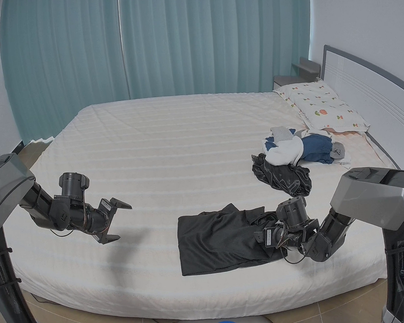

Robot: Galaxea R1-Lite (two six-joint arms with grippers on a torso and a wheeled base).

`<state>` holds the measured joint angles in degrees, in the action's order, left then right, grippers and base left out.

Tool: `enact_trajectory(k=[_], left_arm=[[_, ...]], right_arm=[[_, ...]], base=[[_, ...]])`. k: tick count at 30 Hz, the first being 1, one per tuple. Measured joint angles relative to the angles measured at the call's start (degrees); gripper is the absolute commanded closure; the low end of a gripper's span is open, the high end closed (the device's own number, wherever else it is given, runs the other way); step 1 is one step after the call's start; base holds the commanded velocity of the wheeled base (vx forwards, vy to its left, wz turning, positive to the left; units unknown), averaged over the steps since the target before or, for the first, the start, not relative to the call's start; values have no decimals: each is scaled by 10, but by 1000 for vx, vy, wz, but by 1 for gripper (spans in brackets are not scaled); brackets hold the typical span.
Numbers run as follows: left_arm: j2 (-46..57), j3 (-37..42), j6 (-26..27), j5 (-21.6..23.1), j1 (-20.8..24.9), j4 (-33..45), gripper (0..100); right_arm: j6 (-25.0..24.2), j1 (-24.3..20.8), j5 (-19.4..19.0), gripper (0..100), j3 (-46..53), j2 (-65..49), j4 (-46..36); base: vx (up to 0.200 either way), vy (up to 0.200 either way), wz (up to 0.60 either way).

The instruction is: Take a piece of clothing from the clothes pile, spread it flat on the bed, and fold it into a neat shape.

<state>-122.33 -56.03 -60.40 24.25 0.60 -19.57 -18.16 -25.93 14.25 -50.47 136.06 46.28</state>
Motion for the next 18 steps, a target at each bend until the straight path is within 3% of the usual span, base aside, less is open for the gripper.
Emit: enact_trajectory(k=[5, 11, 18], left_arm=[[0, 0, 0, 0, 0, 0, 0], [-1, -1, 0, 0, 1, 0, 0], [-1, -1, 1, 0, 1, 0, 0]], right_arm=[[6, 20, -12, 0, 45, -29, 4], [20, 48, -66, 0, 105, -61, 8], [75, 100, -80, 0, 132, -70, 8]], base=[[0, 0, 0], [0, 0, 0], [0, 0, 0]])
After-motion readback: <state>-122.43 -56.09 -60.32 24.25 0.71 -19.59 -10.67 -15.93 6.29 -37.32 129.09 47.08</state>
